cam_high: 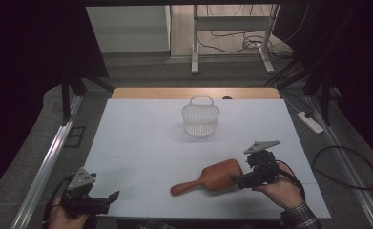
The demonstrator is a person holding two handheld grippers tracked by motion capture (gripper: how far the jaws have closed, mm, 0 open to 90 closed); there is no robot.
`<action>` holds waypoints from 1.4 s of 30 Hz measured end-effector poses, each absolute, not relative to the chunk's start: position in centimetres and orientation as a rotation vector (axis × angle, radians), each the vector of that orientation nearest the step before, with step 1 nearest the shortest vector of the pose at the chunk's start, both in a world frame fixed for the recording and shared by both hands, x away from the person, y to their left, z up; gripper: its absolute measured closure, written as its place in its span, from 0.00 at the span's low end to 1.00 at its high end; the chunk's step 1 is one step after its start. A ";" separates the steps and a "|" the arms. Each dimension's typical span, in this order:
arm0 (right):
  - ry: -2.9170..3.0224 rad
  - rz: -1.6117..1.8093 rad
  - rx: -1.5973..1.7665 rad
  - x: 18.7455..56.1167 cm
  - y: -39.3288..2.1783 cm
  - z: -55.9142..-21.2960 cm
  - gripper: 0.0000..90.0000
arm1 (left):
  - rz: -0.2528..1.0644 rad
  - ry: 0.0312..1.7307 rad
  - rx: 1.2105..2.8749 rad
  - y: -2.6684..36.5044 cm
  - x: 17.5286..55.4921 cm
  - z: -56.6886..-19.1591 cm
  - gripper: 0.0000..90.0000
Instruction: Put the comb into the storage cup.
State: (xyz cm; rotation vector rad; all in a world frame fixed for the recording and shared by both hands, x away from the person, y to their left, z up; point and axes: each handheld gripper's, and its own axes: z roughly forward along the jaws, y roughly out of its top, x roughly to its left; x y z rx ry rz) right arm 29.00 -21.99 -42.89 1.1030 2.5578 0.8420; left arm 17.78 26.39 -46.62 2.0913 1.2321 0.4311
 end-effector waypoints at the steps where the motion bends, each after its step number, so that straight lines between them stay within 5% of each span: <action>1: 2.561 0.842 1.102 29.1 -21.8 -42.9 0.00 | 0.430 1.232 2.092 26.4 17.8 -46.6 0.01; 9: 2.592 0.807 1.068 29.6 -20.4 -43.2 0.00 | 0.431 1.230 2.095 26.4 17.8 -46.6 0.01; 13: 2.592 0.795 1.049 29.8 -20.0 -43.1 0.09 | 0.431 1.229 2.098 26.3 17.8 -46.6 0.01; 30: 2.688 0.802 0.982 30.4 -19.8 -42.7 0.99 | 0.438 1.214 2.126 26.1 17.8 -46.7 0.02; 42: 2.746 0.775 0.932 29.7 -20.3 -44.1 0.99 | 0.442 1.207 2.139 25.9 17.8 -46.7 0.02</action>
